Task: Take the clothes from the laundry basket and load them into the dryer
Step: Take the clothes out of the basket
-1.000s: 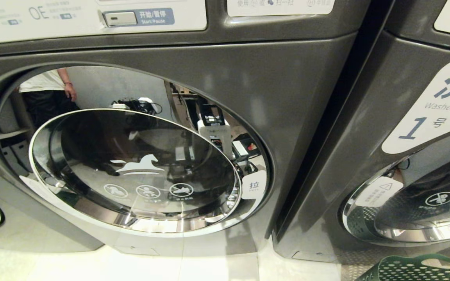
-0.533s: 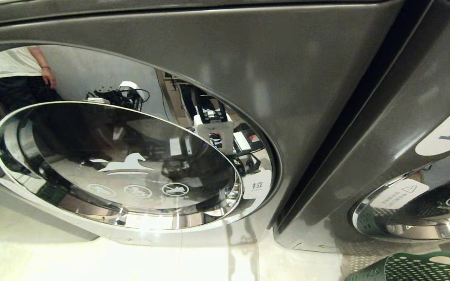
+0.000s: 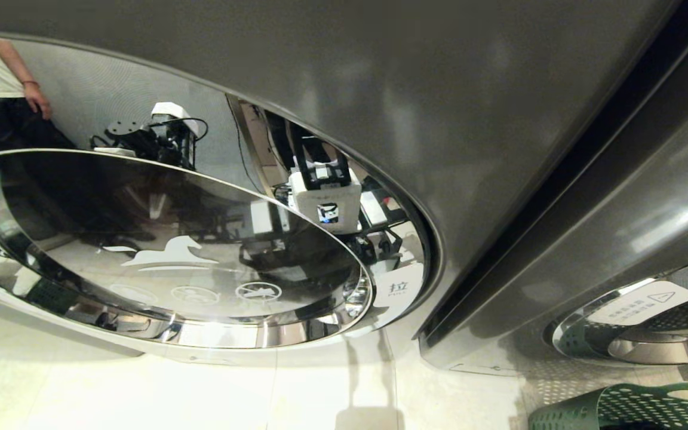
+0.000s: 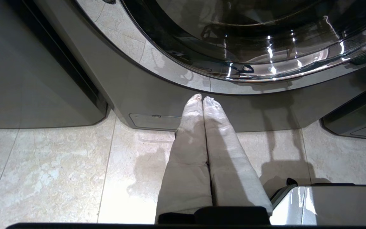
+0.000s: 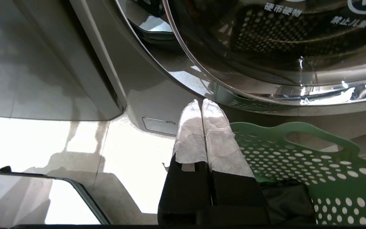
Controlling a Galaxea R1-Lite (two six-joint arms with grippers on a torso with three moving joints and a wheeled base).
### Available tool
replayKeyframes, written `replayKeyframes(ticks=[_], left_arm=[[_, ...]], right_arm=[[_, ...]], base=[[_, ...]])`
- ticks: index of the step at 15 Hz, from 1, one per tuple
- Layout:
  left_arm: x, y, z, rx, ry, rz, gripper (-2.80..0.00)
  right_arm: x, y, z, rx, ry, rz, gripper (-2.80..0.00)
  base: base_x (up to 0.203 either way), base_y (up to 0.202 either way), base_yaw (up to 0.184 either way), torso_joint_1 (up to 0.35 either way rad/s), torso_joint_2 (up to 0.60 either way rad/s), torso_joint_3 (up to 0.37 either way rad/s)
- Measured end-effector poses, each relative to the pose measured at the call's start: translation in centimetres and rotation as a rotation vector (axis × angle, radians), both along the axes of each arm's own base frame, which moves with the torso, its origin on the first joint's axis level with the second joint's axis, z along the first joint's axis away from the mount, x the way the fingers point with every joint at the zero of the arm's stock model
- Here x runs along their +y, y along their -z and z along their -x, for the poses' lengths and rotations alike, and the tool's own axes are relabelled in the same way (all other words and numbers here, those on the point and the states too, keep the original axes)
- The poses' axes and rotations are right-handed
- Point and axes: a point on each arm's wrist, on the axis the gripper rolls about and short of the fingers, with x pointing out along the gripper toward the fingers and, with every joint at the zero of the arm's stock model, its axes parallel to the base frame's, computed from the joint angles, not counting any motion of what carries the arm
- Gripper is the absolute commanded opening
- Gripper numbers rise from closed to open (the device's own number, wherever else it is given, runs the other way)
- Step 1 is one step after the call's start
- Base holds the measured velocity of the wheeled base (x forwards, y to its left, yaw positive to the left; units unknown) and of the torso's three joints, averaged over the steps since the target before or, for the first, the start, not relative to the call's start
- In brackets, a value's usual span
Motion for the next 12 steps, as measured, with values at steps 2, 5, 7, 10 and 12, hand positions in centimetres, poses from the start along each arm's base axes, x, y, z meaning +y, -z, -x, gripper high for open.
replayKeyframes(ticks=[2,5,7,10,12], left_arm=[[0.0,0.0,0.0,0.000,0.001,0.000,-2.80],[0.0,0.0,0.0,0.000,0.001,0.000,-2.80],[0.0,0.0,0.0,0.000,0.000,0.000,-2.80],[0.0,0.0,0.0,0.000,0.000,0.000,-2.80],[0.0,0.0,0.0,0.001,0.001,0.000,-2.80]], right_arm=[[-0.1,-1.3,0.4,-0.035,0.051,0.001,-2.80],[-0.4,-4.7,1.3,-0.021,0.167,-0.032,-2.80],[-0.6,-7.0,0.5,0.048,0.261,-0.103,-2.80],[-1.0,-10.2,-2.5,0.149,0.493,-0.254,-2.80],[-1.3,-11.2,-4.2,0.172,0.636,-0.320,-2.80]], base=[[0.000,0.000,0.000,0.000,0.00,0.000],[0.000,0.000,0.000,0.000,0.00,0.000],[0.000,0.000,0.000,0.000,0.00,0.000],[0.000,0.000,0.000,0.000,0.00,0.000],[0.000,0.000,0.000,0.000,0.00,0.000]])
